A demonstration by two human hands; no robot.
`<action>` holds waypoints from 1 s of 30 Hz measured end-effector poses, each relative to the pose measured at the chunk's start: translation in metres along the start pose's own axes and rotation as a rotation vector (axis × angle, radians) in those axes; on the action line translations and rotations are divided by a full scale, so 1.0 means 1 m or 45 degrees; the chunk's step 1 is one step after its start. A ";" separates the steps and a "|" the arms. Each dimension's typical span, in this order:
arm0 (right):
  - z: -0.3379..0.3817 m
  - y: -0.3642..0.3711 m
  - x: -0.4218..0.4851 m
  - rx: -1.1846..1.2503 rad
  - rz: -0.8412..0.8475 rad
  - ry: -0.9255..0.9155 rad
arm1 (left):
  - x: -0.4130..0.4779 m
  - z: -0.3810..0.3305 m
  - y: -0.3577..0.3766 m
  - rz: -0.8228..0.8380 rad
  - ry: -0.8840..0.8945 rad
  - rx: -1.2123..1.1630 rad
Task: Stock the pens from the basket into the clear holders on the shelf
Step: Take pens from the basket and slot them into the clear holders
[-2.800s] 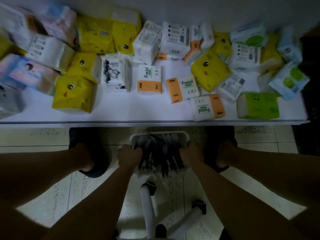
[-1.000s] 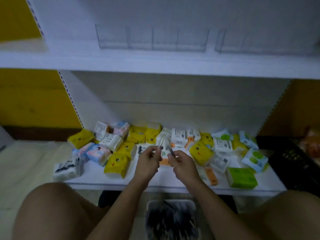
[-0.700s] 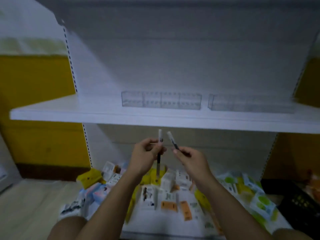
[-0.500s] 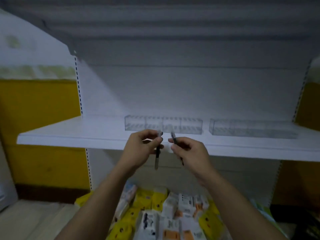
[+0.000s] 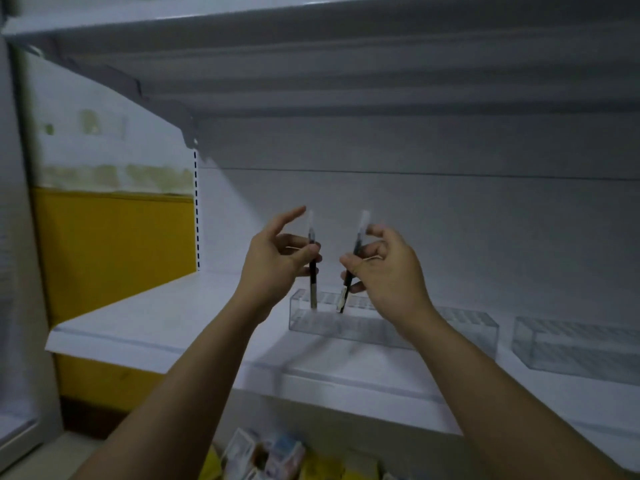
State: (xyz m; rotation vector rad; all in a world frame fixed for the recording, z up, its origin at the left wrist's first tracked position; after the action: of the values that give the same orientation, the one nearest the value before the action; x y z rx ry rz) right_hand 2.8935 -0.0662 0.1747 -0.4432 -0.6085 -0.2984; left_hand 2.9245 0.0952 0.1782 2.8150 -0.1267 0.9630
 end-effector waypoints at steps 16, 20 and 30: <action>-0.029 0.053 0.079 -0.238 -0.081 -0.269 | 0.064 0.062 -0.021 -0.080 0.144 -0.014; -0.033 0.057 0.080 -0.309 -0.107 -0.298 | 0.066 0.069 -0.025 -0.081 0.127 -0.024; -0.054 0.062 0.065 -0.551 0.212 -0.250 | 0.060 0.087 -0.025 0.033 0.086 0.386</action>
State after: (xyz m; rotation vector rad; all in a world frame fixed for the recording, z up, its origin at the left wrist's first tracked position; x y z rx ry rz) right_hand 2.9948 -0.0474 0.1553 -0.9428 -0.6948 -0.2277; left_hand 3.0273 0.1019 0.1441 3.0528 -0.0080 1.1721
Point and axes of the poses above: each hand's wrist, its own x-axis towards the middle knuckle, its own y-axis out of the palm, z = x × y, the point moved 4 cm from there along x, towards the middle knuckle, and after that the axes turned 12 degrees about -x, right-handed, at the moved point
